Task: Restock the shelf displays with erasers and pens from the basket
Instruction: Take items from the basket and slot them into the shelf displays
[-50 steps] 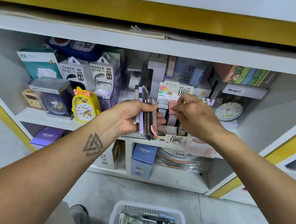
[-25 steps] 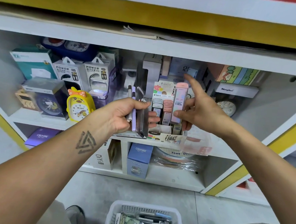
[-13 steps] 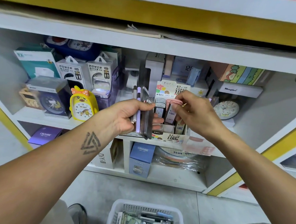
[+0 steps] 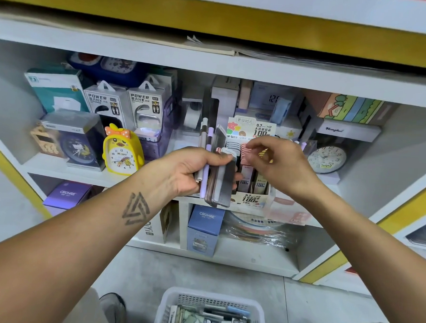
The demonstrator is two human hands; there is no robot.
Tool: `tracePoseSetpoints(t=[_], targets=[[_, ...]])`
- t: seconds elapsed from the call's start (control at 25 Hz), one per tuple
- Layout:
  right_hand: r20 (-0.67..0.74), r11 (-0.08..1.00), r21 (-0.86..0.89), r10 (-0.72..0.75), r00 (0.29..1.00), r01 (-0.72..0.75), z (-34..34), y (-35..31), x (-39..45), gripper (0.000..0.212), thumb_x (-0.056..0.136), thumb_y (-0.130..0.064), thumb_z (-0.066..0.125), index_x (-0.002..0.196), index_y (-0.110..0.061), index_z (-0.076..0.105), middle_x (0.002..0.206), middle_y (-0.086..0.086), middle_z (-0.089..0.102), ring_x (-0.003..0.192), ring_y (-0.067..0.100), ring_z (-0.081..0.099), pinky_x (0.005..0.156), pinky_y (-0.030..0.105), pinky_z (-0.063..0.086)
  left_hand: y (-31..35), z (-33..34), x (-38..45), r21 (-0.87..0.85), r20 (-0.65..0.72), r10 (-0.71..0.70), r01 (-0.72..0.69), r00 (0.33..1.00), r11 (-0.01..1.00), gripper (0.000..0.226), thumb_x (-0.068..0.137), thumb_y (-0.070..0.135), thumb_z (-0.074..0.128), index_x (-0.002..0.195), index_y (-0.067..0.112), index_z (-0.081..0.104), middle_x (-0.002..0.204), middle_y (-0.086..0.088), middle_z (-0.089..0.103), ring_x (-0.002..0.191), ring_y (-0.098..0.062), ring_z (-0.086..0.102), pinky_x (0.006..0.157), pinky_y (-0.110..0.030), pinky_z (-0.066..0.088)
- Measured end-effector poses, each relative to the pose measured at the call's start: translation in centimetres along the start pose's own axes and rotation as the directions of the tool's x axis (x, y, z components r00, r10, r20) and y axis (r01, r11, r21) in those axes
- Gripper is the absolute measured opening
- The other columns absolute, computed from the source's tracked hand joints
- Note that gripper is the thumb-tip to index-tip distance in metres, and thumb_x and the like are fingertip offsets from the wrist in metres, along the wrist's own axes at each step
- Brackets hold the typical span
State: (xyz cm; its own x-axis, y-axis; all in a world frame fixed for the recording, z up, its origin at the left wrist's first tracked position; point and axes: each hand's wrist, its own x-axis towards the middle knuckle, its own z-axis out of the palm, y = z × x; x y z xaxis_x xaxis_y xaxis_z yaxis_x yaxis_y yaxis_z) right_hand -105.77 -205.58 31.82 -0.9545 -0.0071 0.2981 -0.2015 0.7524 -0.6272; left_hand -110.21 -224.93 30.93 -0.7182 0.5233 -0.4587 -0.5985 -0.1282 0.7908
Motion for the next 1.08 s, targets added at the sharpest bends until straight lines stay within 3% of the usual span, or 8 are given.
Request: tracePoseSetpoints(t=[0.12,0.2,0.36,0.48,0.64,0.8,0.92,1.08], targets=[[0.185,0.873,0.445,0.128,0.974,-0.199,0.6,-1.1,-0.3,0.026,0.090,-0.006,0.071,0.114,-0.017,0.069,0.100,0.007,0.067,0.074,0.007,0.064,0.063,0.018,0.053,-0.2,0.4,0.1,0.030,0.029,0.009,-0.010,1.000,0.999,0.026,0.075,0.004,0.070,0.100,0.000,0.071,0.094,-0.021,0.073,0.084,-0.034,0.073,0.070,-0.050,0.060],[0.204,0.821,0.514,0.163,0.965,-0.248,0.5,-1.3,-0.2,0.024,0.087,-0.002,0.073,0.110,-0.006,0.070,0.096,0.022,0.067,0.076,0.024,0.065,0.063,0.025,0.055,-0.2,0.4,0.1,0.004,0.034,0.005,-0.006,0.999,1.000,0.024,0.074,0.005,0.070,0.097,0.000,0.073,0.093,-0.021,0.074,0.084,-0.034,0.073,0.069,-0.048,0.061],[0.207,0.749,0.596,0.205,0.957,-0.289,-0.4,-1.2,0.1,0.020,0.083,0.008,0.071,0.099,-0.003,0.070,0.085,0.009,0.067,0.072,0.022,0.066,0.063,0.032,0.057,0.3,0.0,-0.1,-0.014,-0.008,0.039,-0.039,0.999,0.999,0.006,0.078,0.007,0.069,0.079,0.006,0.075,0.080,-0.013,0.074,0.076,-0.026,0.074,0.077,-0.049,0.059],[0.112,0.849,0.478,0.194,0.975,-0.224,-1.4,-1.4,0.3,0.021,0.085,0.008,0.067,0.094,-0.009,0.075,0.097,0.014,0.069,0.067,0.017,0.060,0.058,0.024,0.051,0.9,-0.9,-0.2,-0.050,-0.111,0.045,-0.051,0.993,0.997,0.005,0.090,0.006,0.063,0.090,0.001,0.064,0.082,-0.021,0.072,0.077,-0.034,0.074,0.066,-0.051,0.060],[0.104,0.930,0.312,0.169,0.980,-0.194,-2.7,-1.0,0.4,0.009,0.081,-0.008,0.080,0.086,-0.016,0.078,0.098,0.021,0.072,0.073,0.023,0.061,0.074,0.037,0.055,1.8,-2.2,-0.8,-0.093,-0.155,0.064,-0.079,0.986,0.993,0.007,0.090,0.011,0.066,0.091,0.005,0.061,0.076,-0.015,0.067,0.064,-0.025,0.070,0.054,-0.031,0.058],[0.030,0.994,0.071,0.081,0.996,-0.083,-2.2,-1.2,0.7,0.021,0.072,-0.030,0.087,0.084,-0.015,0.078,0.089,0.005,0.070,0.077,0.015,0.062,0.074,0.031,0.052,1.8,-2.4,-1.4,-0.083,-0.100,0.042,-0.050,0.994,0.995,0.013,0.086,0.016,0.068,0.086,0.004,0.063,0.082,-0.015,0.069,0.066,-0.023,0.069,0.054,-0.027,0.057],[-0.040,0.973,-0.194,-0.135,0.990,0.125,-1.3,-1.6,1.0,0.029,0.075,-0.036,0.083,0.088,-0.011,0.078,0.086,0.005,0.066,0.078,0.019,0.060,0.073,0.032,0.051,1.6,-2.2,-1.9,-0.061,-0.068,0.034,-0.039,0.997,0.997,0.014,0.085,0.016,0.068,0.082,0.003,0.066,0.087,-0.019,0.073,0.073,-0.027,0.073,0.063,-0.035,0.061],[-0.046,0.930,-0.273,-0.267,0.963,0.244,-0.5,-1.6,1.7,0.026,0.089,-0.027,0.074,0.101,-0.004,0.075,0.090,0.005,0.060,0.083,0.023,0.059,0.071,0.022,0.046,1.5,-2.0,-2.4,-0.042,-0.058,0.030,-0.033,0.998,0.999,0.017,0.082,0.016,0.069,0.087,0.000,0.065,0.089,-0.021,0.073,0.075,-0.028,0.074,0.060,-0.035,0.061]])
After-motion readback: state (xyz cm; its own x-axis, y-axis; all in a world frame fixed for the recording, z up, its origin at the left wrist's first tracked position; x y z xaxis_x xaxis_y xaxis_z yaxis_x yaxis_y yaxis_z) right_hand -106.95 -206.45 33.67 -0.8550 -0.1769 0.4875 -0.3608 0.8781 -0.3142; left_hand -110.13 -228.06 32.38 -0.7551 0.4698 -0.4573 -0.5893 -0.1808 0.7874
